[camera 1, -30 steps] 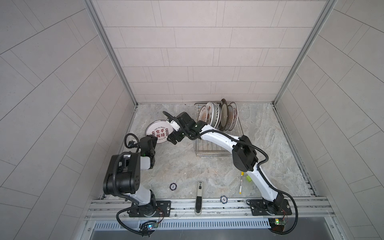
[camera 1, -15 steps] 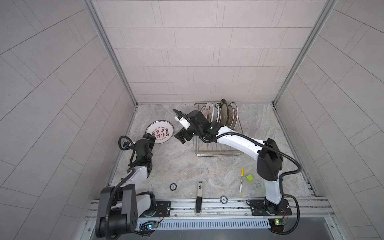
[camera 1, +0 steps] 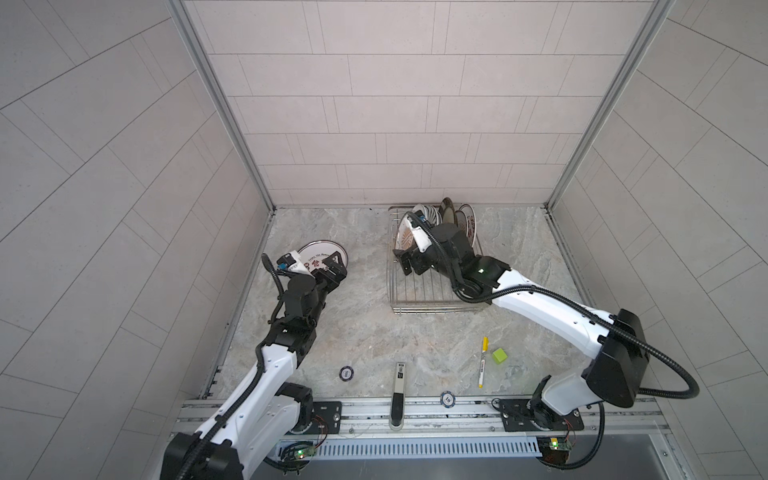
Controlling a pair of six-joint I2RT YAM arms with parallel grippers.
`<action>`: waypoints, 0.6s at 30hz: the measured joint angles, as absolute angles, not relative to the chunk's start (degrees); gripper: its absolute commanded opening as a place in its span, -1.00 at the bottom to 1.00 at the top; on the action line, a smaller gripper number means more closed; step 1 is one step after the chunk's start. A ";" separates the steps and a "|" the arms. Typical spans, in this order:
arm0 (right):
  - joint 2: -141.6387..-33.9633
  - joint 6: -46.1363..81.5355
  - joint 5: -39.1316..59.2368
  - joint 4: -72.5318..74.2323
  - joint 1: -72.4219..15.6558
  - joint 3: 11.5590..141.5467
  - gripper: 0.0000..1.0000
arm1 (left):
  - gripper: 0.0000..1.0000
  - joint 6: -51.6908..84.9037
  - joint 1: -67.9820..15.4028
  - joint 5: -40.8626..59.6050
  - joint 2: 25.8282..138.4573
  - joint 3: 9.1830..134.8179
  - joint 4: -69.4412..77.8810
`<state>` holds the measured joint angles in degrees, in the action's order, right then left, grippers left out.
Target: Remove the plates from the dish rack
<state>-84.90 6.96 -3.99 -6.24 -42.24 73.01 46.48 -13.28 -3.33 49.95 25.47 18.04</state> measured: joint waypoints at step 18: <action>-81.80 19.05 -8.14 -14.11 -21.76 76.01 0.63 | 1.00 32.27 -33.91 -0.54 66.96 35.68 29.74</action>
